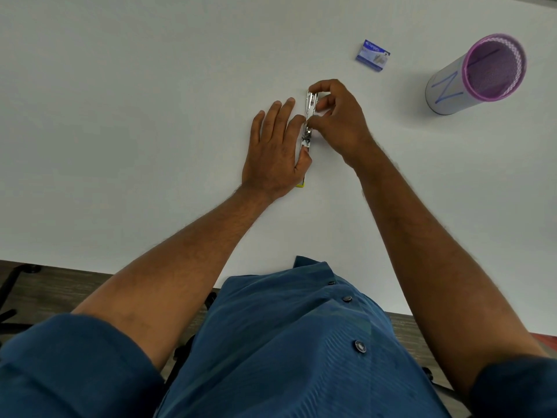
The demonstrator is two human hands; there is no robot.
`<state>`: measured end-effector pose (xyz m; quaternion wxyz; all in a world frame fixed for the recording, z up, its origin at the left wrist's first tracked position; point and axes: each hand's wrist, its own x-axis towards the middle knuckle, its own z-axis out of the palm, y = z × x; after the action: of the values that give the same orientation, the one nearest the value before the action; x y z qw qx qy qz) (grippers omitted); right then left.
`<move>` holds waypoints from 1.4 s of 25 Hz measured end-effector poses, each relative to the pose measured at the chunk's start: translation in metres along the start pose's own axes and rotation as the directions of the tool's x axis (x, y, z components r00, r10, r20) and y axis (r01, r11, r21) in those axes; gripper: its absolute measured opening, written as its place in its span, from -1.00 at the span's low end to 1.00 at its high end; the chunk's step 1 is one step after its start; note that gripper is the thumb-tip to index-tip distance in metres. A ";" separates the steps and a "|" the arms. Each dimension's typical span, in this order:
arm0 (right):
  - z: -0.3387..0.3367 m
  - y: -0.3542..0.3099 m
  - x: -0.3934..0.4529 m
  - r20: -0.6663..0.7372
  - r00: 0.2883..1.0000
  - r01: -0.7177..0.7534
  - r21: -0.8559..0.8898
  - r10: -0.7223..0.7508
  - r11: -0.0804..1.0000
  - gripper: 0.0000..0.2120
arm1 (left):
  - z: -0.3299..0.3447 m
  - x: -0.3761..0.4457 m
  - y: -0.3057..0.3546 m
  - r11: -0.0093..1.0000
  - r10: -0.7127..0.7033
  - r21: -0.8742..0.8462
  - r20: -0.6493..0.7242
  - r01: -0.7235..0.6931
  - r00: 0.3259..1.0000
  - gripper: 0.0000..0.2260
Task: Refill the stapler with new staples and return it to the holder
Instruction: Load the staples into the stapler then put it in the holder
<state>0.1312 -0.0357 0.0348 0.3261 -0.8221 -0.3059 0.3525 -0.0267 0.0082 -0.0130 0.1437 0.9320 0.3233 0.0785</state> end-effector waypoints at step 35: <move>0.025 0.023 -0.049 -0.295 0.892 0.304 -0.166 -0.342 0.938 -0.86 | 0.002 -0.001 0.000 0.999 0.006 0.052 0.000 -0.006 1.000 -0.52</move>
<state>0.0904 -0.0773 0.0231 0.3769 -0.8233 -0.4015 0.1374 -0.0267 0.0075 -0.0150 0.1190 0.9364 0.3224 0.0708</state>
